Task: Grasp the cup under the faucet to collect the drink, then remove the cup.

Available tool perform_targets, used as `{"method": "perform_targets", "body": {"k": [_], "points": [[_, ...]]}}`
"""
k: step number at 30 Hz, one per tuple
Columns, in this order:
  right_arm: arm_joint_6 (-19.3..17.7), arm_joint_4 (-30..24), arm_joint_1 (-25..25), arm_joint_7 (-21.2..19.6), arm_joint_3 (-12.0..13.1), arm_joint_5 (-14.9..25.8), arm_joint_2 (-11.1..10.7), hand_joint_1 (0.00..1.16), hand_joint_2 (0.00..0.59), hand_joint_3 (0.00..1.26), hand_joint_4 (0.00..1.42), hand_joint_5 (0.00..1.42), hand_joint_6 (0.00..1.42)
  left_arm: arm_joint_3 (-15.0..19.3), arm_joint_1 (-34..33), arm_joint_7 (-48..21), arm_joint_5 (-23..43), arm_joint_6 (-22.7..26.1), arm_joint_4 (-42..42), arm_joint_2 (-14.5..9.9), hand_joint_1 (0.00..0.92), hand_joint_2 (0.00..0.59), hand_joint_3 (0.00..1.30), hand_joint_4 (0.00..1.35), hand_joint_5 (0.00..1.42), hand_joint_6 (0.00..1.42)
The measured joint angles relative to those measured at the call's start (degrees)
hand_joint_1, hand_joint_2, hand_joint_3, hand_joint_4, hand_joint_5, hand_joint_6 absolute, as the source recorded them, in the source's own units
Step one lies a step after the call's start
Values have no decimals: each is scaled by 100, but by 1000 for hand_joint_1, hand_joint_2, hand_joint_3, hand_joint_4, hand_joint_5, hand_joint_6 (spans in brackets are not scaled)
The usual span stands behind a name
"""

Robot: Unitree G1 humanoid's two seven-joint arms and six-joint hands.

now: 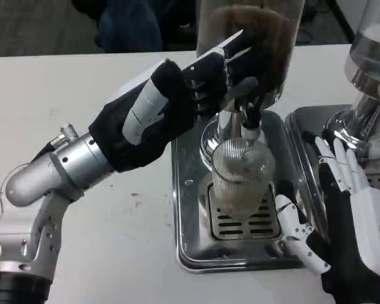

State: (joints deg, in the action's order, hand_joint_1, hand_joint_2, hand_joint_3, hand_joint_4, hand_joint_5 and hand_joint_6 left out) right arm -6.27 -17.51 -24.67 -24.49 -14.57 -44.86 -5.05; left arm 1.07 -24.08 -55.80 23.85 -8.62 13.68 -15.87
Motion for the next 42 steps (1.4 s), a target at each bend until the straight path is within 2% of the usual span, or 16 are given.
{"method": "perform_targets", "body": {"k": [6,20,42], "points": [[0,-2,-35,-52,-23,0,2,189,433,125,21,0,18,-66,0,0,-193,-61,99,58,0,79,0,0,0,0],[-12,-1,-35,-67,-38,6,8,189,433,129,23,0,18,-267,-109,-52,-480,-281,597,27,0,79,0,0,0,0],[-13,40,-32,-116,-38,29,49,188,433,134,31,0,25,-605,-496,-151,-935,-1609,1344,-168,0,74,0,0,0,0]]}}
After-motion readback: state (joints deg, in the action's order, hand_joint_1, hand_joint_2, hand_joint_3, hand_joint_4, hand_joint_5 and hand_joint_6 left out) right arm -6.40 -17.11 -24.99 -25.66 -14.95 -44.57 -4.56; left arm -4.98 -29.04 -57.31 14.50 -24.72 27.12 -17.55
